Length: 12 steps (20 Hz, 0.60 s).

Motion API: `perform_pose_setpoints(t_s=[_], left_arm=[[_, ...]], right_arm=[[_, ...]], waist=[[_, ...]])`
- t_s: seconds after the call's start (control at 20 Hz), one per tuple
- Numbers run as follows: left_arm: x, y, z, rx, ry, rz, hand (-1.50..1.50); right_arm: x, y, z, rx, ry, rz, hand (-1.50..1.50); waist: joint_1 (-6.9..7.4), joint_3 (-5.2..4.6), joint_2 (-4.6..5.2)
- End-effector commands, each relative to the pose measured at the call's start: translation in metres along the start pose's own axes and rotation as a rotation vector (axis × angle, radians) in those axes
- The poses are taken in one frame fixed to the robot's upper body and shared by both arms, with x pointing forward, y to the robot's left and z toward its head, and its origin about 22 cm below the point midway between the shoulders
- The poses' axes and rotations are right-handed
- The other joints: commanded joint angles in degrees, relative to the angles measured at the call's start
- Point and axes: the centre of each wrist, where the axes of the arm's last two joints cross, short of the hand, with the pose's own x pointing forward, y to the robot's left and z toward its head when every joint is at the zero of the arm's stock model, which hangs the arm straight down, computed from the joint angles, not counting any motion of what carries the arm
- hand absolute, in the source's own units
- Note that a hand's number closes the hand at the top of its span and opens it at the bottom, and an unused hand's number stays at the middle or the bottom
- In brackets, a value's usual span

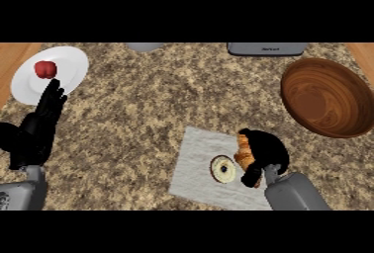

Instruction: Pick the croissant from the placemat and place it in the bowl

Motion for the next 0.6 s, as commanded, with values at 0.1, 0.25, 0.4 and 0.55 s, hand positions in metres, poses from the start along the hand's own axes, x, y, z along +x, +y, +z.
perform_pose_setpoints(t_s=[0.1, 0.25, 0.4, 0.55], left_arm=[[0.014, -0.002, -0.003, -0.012, 0.010, 0.001, 0.00], [0.008, 0.004, -0.006, -0.010, 0.007, -0.007, 0.00], [0.014, -0.004, 0.002, -0.012, 0.000, 0.002, 0.00], [-0.015, 0.001, 0.004, 0.007, 0.001, -0.016, 0.00]], right_arm=[[0.006, 0.005, -0.023, 0.010, -0.071, 0.000, 1.50], [-0.007, 0.017, -0.026, 0.004, -0.075, -0.019, 1.50], [0.002, -0.003, -0.038, -0.006, -0.081, -0.006, 1.50], [-0.005, 0.008, -0.029, -0.113, -0.062, -0.019, 1.50]], waist=[[0.21, 0.18, 0.21], [0.16, 0.18, 0.21], [0.36, 0.19, 0.20], [0.02, 0.17, 0.20]])
